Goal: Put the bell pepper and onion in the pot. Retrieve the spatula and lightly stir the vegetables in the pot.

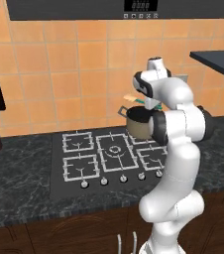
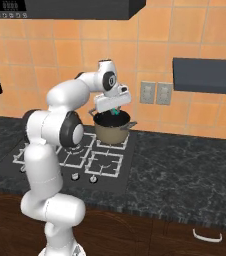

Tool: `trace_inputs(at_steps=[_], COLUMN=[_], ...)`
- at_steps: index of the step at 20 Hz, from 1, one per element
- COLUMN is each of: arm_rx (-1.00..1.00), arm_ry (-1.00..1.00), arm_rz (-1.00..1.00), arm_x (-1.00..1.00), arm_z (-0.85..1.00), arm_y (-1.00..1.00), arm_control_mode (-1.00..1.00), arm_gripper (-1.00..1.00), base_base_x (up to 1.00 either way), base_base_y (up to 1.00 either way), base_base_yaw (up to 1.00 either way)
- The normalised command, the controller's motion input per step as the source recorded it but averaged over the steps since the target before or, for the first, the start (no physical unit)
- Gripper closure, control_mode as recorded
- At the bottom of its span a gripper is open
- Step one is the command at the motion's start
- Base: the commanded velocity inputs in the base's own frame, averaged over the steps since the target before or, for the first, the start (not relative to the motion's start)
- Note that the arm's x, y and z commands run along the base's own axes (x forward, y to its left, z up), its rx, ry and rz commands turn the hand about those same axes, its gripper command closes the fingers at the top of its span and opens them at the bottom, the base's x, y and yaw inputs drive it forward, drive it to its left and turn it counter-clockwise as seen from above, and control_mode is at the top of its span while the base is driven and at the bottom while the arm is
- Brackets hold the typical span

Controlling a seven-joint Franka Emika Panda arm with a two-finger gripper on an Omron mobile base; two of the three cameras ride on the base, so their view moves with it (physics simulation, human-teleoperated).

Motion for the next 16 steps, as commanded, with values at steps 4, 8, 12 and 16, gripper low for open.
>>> trace_inputs(at_steps=[4, 8, 12, 16], arm_rx=[-0.07, -0.20, -0.21, -0.18], arm_ry=[0.11, 0.01, 0.00, 0.00], arm_rz=[0.09, 0.06, 0.19, 0.24], arm_x=[0.21, 0.23, 0.06, 0.00], arm_z=[0.07, 0.07, 0.00, 0.00], arm_y=[-0.13, -0.56, -0.38, -0.12], arm_control_mode=[-1.00, -1.00, -1.00, -1.00], arm_gripper=[1.00, 1.00, 1.00, 1.00], base_base_x=[0.00, 0.00, 0.00, 0.00], base_base_y=[0.00, 0.00, 0.00, 0.00], base_base_yaw=[0.00, 0.00, 0.00, 0.00])
